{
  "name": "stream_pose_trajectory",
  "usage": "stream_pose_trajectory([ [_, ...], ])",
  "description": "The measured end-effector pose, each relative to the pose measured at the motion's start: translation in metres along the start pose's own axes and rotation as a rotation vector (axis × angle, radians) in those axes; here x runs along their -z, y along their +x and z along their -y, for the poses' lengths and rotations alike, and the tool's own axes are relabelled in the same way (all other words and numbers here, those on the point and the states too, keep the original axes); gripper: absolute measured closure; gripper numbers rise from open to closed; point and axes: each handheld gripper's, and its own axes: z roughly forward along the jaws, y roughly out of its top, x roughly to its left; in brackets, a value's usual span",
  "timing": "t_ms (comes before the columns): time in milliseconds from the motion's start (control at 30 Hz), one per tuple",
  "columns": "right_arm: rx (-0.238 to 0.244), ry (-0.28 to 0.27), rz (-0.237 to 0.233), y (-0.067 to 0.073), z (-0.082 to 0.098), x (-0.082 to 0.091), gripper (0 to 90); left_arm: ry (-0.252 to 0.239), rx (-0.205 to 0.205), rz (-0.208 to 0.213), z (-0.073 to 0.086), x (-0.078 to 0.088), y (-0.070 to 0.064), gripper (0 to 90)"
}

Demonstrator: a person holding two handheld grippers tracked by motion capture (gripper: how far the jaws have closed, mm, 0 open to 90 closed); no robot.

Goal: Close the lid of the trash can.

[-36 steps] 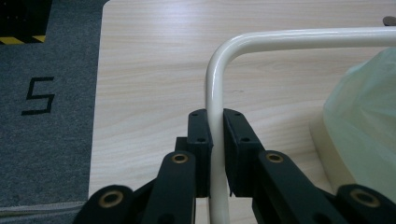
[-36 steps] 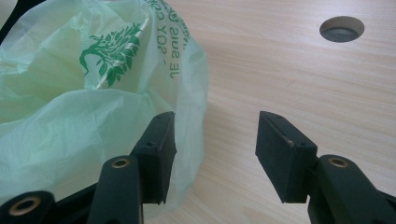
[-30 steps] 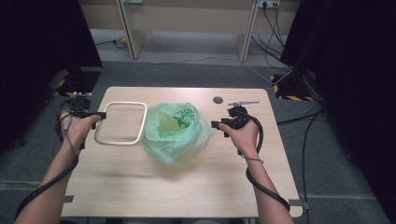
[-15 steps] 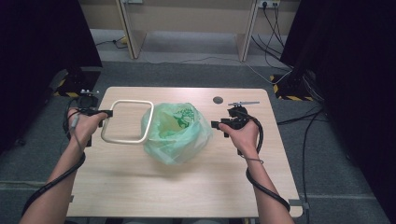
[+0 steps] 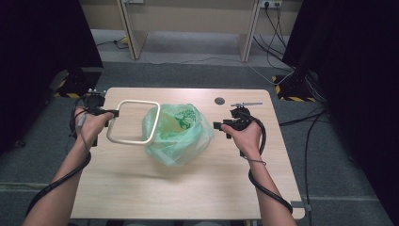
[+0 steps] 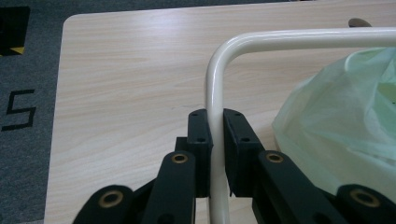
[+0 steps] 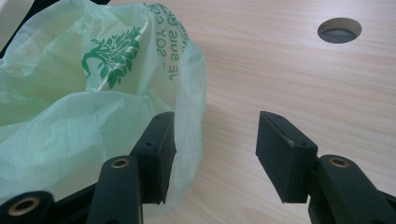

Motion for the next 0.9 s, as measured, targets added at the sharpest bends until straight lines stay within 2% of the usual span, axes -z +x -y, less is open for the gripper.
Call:
stream_pose_trajectory([
  [533,-0.004,-0.006,0.0,0.0,-0.002,0.003,47.5,0.014,-0.029,0.028,-0.005,-0.01,-0.022,81.2],
  [900,-0.014,-0.004,-0.005,0.0,0.0,0.001,47.5,0.006,-0.03,0.028,-0.009,-0.007,-0.024,81.2],
])
